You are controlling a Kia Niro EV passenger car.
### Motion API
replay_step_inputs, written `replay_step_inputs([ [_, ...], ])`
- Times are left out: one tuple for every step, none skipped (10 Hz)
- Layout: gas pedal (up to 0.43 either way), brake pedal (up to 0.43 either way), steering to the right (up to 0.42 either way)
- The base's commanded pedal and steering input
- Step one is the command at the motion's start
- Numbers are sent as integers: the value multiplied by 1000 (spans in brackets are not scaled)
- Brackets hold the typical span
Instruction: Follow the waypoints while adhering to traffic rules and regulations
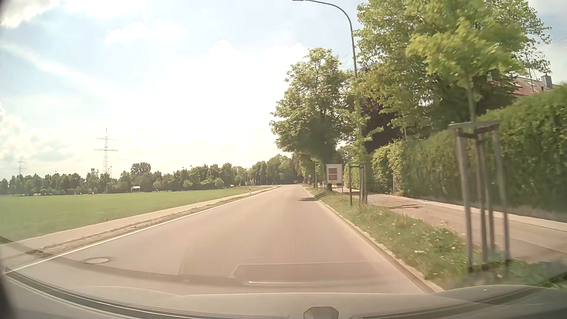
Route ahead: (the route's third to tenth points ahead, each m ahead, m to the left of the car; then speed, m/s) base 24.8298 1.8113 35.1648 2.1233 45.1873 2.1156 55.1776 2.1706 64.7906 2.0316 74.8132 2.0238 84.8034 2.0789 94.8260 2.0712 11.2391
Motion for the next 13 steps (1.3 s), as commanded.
replay_step_inputs([
  [150, 0, -4],
  [150, 0, -4],
  [150, 0, -4],
  [150, 0, -4],
  [150, 0, -4],
  [150, 0, -5],
  [150, 0, -5],
  [150, 0, -4],
  [150, 0, -5],
  [150, 0, -4],
  [150, 0, -4],
  [150, 0, -2],
  [150, 0, -2],
])
